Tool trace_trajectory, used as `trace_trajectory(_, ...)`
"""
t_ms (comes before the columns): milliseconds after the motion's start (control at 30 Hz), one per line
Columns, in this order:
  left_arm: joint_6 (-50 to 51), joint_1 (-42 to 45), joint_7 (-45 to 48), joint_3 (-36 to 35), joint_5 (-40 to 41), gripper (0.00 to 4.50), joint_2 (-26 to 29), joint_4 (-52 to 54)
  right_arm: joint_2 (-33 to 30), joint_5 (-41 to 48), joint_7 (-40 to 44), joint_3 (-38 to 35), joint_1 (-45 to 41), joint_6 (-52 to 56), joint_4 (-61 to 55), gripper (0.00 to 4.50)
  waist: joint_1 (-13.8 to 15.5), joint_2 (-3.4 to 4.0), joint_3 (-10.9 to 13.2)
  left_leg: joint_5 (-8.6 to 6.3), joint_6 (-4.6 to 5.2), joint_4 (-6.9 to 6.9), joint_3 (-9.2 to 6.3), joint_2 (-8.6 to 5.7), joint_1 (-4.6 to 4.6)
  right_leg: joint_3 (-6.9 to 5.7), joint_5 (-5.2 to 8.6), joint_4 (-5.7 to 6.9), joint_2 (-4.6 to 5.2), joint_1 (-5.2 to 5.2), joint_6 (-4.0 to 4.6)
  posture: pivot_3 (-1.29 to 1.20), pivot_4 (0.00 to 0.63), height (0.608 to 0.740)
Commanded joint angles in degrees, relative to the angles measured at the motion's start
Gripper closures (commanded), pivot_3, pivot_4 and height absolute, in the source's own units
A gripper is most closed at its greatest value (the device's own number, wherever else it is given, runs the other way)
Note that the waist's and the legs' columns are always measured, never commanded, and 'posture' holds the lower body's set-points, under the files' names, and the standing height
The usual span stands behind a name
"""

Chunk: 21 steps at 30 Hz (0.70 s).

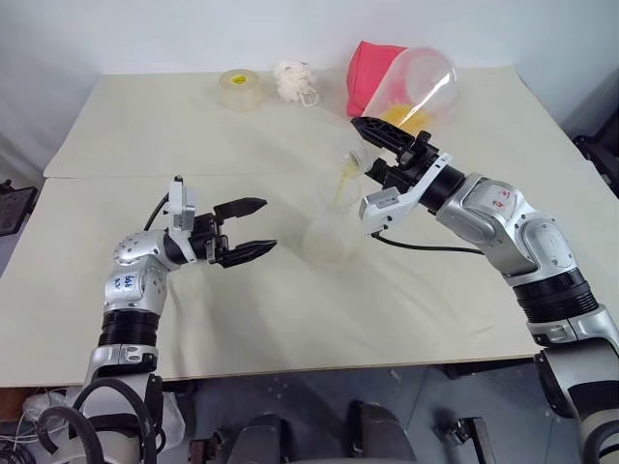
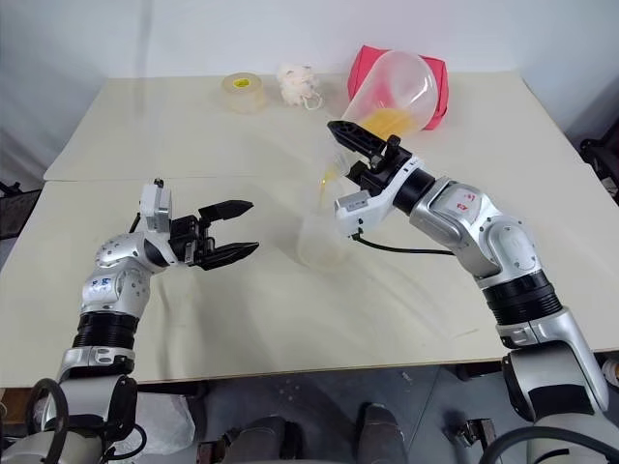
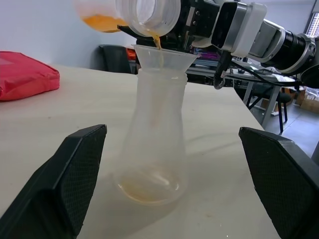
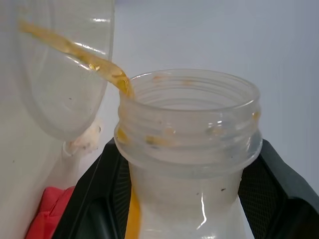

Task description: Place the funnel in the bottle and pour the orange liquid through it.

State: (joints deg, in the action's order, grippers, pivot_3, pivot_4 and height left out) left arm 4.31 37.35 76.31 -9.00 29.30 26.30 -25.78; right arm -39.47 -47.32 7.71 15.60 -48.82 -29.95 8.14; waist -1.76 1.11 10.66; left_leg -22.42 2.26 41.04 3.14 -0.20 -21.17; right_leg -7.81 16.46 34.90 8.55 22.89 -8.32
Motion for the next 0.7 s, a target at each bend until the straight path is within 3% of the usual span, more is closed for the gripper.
trace_trajectory(33, -0.3, 0.4, 0.3, -0.5, 0.6, 0.0, 0.5, 1.3, 0.0, -0.7, -1.7, -0.7, -1.5, -0.6, -1.7, 2.05, 0.0, 0.0, 0.0, 0.0, 0.0, 0.0, 0.0, 0.0, 0.0, 0.0, 0.0, 0.0, 0.0, 0.0, 0.0, 0.0, 0.15, 0.74)
trace_trajectory(700, -0.2, 0.7, 1.0, -0.4, 0.5, 0.0, 0.6, 0.8, -0.7, -6.4, -6.6, 0.0, -2.9, -3.4, 1.0, 2.05, 0.0, 0.0, 0.0, 0.0, 0.0, 0.0, 0.0, 0.0, 0.0, 0.0, 0.0, 0.0, 0.0, 0.0, 0.0, 0.0, 0.15, 0.74)
